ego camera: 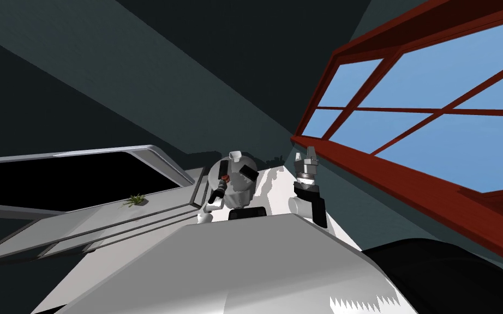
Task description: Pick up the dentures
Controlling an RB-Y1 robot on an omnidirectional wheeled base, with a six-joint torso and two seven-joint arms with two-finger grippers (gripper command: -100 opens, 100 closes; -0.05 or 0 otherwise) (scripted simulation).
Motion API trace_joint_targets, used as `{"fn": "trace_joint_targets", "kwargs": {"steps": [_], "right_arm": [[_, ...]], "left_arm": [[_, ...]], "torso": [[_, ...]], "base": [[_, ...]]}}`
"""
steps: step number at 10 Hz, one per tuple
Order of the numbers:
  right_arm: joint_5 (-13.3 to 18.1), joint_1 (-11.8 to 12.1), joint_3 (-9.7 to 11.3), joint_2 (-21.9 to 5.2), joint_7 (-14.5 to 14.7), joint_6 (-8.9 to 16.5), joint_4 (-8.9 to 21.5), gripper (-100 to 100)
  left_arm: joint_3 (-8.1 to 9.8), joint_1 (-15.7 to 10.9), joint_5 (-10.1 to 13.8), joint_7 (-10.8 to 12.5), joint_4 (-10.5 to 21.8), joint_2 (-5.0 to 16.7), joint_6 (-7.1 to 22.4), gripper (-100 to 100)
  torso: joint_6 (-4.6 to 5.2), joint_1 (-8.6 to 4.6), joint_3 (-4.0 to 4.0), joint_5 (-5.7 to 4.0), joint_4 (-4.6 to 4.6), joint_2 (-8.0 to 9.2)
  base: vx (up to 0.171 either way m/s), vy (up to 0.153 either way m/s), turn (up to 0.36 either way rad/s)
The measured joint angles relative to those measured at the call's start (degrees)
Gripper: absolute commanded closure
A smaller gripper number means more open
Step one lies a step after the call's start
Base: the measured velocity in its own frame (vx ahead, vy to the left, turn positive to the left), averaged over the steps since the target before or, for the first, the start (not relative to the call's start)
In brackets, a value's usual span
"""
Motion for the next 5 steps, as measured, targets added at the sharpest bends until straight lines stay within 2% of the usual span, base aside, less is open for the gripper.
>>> {"fn": "trace_joint_targets", "kwargs": {"steps": [2,3,4,5], "right_arm": [[0.0,0.0,0.0,0.0,0.0,0.0,0.0,0],[0.0,0.0,0.0,0.0,0.0,0.0,0.0,0],[0.0,0.0,0.0,0.0,0.0,0.0,0.0,0],[0.0,0.0,0.0,0.0,0.0,0.0,0.0,0]], "left_arm": [[0.03,-0.1,0.0,0.0,-0.1,0.0,-0.1,100],[0.03,-0.1,0.0,0.0,-0.1,0.0,-0.1,0],[0.03,-0.1,0.0,0.0,-0.1,0.0,-0.1,100],[0.03,-0.1,0.0,0.0,-0.1,0.0,-0.1,0]], "torso": [[-0.01,0.02,-0.05,0.04,-0.1,-0.01],[-0.01,0.02,-0.05,0.04,-0.1,-0.01],[-0.01,0.02,-0.05,0.04,-0.1,0.0],[-0.01,0.02,-0.05,0.04,-0.09,0.0]], "base": [[0.0,0.0,0.0],[0.0,0.0,0.0],[0.0,0.0,0.0],[0.0,0.0,0.0]]}}
